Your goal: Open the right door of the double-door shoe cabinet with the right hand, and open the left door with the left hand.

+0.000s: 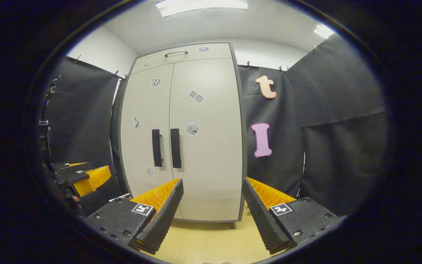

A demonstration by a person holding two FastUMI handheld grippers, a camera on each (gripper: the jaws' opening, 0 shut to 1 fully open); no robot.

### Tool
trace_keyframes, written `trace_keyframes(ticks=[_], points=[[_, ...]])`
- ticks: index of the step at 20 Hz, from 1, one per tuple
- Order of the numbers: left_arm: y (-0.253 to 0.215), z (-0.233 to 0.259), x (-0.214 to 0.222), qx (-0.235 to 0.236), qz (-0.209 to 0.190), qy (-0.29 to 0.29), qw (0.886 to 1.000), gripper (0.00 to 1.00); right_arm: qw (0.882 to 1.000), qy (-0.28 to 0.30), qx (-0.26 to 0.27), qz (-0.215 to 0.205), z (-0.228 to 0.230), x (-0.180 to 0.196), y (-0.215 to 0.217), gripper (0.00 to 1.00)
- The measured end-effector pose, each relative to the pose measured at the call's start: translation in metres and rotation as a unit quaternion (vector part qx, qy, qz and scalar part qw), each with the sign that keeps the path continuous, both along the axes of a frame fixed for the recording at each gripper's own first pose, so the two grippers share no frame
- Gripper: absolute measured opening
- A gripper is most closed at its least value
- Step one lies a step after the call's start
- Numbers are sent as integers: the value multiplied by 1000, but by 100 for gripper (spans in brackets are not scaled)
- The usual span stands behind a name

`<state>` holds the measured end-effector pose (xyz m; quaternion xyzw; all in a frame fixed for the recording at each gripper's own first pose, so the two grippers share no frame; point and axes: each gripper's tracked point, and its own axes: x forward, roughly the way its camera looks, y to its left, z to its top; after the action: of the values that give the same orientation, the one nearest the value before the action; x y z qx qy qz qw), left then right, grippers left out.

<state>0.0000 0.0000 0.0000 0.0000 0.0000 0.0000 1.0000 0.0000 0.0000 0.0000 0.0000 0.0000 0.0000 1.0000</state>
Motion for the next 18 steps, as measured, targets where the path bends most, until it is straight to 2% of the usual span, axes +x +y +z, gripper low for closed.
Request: trace_keyframes(ticks=[6,10,18], points=[[4,1,6,-14,-4,5,1000,95,1000,3,-6,-3,-2,0,6,100],[8,13,12,-1,1,-8,1000,95,1000,-2,1,-9,6,1,4,100],[5,7,14,-2,-7,5,1000,95,1000,5,3,-7,4,12,12,100]])
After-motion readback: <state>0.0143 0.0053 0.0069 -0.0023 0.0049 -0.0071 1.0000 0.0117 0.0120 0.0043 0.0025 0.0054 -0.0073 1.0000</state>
